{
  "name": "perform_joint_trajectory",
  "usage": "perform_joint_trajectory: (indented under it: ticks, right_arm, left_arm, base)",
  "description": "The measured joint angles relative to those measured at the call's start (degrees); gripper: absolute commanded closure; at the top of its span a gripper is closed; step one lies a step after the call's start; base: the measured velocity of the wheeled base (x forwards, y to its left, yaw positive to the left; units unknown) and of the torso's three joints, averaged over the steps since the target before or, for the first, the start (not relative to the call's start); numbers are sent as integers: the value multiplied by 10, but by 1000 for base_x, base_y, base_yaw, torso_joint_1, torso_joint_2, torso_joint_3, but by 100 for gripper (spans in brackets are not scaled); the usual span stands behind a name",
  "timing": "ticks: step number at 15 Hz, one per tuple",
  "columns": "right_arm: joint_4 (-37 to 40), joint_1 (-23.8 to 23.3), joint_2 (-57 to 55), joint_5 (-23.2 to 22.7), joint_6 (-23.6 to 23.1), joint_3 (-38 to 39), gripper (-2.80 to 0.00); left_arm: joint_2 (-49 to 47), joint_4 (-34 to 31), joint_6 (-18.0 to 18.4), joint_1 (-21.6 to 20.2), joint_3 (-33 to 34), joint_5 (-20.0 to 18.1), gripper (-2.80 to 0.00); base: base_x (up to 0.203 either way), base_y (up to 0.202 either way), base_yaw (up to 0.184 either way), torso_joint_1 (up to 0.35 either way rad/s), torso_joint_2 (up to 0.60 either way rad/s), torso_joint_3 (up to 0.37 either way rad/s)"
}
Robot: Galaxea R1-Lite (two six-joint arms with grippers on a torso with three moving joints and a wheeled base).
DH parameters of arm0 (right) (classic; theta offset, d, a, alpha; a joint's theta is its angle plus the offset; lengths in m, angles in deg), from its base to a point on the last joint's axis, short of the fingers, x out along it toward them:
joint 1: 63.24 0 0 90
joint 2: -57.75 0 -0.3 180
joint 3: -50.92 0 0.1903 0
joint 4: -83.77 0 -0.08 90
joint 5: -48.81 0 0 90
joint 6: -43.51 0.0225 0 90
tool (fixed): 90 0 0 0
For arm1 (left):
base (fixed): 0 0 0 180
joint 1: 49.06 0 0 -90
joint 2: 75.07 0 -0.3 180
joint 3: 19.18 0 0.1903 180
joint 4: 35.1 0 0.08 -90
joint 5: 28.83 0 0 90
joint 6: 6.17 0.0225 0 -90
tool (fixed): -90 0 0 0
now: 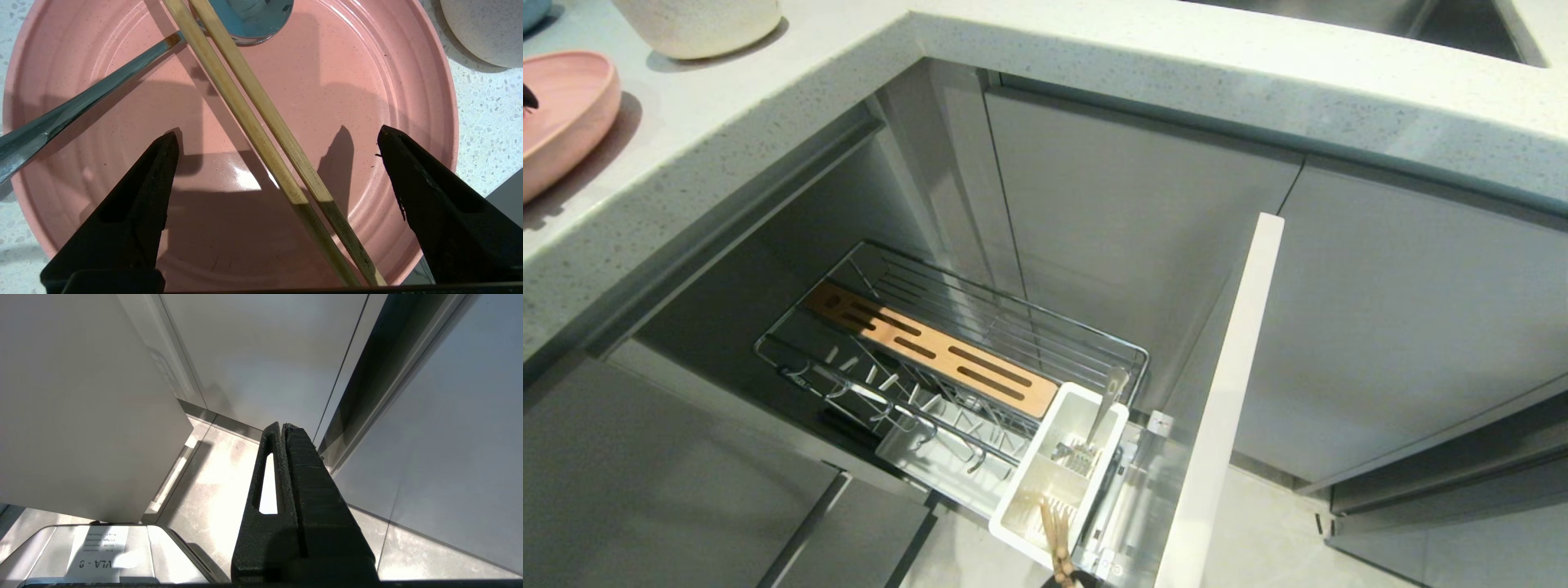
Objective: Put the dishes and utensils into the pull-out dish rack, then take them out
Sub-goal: Pick up the chopsticks and place it in the cupboard
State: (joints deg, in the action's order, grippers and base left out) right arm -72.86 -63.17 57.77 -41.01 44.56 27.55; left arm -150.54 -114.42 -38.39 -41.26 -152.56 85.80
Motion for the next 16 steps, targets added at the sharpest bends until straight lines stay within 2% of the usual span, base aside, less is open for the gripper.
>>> perform_joint_trajectory:
  ticks: [16]
  right_arm:
    - [0, 0, 0, 0, 0, 0, 0]
  left_arm:
    - [-10, -1, 0, 0, 1, 0, -280]
  base:
    - [0, 0, 0, 0, 0, 0]
